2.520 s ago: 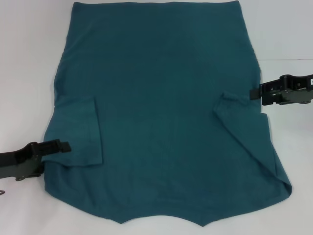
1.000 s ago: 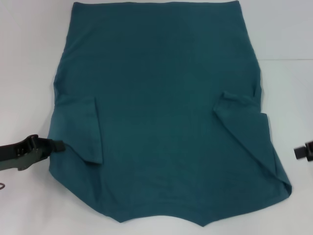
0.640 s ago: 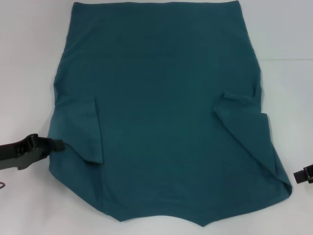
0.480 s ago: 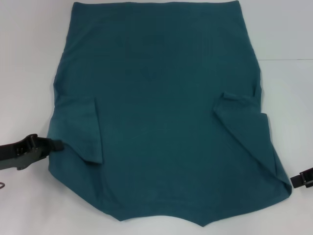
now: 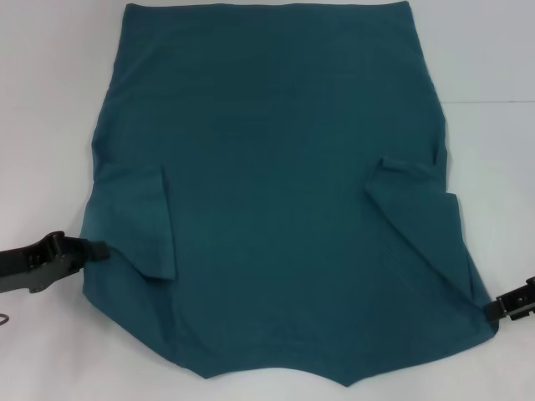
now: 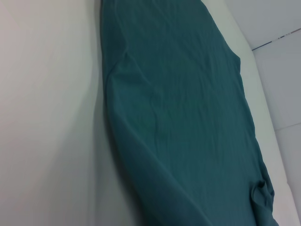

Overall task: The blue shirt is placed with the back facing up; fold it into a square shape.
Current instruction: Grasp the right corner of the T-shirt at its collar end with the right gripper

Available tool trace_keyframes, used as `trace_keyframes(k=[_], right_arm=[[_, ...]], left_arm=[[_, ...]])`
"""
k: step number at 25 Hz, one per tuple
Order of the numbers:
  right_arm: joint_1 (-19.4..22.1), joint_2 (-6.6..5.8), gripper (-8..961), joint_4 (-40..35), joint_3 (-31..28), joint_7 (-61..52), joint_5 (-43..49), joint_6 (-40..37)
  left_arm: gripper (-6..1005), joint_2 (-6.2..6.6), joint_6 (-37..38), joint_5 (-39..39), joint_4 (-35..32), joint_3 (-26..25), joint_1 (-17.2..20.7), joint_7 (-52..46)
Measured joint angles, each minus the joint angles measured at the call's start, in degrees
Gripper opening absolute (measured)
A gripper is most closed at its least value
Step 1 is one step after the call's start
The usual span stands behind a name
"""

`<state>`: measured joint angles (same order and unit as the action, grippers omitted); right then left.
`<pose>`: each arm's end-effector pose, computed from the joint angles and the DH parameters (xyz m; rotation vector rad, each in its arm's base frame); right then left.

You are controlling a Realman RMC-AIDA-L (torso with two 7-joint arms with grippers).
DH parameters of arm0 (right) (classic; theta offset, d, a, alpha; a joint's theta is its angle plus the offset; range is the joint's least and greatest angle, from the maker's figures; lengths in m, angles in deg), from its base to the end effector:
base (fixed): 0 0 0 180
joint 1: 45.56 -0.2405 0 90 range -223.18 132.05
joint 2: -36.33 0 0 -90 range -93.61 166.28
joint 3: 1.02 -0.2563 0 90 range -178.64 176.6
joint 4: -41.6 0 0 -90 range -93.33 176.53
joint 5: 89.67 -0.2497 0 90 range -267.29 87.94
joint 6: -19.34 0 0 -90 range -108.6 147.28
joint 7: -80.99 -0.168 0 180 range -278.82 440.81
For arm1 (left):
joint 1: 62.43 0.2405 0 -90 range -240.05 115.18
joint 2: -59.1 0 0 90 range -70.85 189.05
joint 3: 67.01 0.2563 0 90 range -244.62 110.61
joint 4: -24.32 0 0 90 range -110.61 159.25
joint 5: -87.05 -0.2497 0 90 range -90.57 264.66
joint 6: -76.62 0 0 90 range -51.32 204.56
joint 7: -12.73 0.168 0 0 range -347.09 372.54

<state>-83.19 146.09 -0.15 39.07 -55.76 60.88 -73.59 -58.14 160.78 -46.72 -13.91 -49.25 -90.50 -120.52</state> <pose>0.3351 0.3800 0.0473 -2.3387 1.7708 -0.1802 -0.3706 0.3536 0.0247 -1.8939 -2.0013 -0.7252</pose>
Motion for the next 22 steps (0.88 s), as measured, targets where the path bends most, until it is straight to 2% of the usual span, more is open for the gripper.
trace_keyframes(k=[22], right_arm=[[-2.0, 1.64, 557, 1.8, 1.0, -0.2, 2.2, 3.5]], left_arm=[[38, -0.09, -0.6, 0.0, 0.2, -0.2, 0.1, 0.0]])
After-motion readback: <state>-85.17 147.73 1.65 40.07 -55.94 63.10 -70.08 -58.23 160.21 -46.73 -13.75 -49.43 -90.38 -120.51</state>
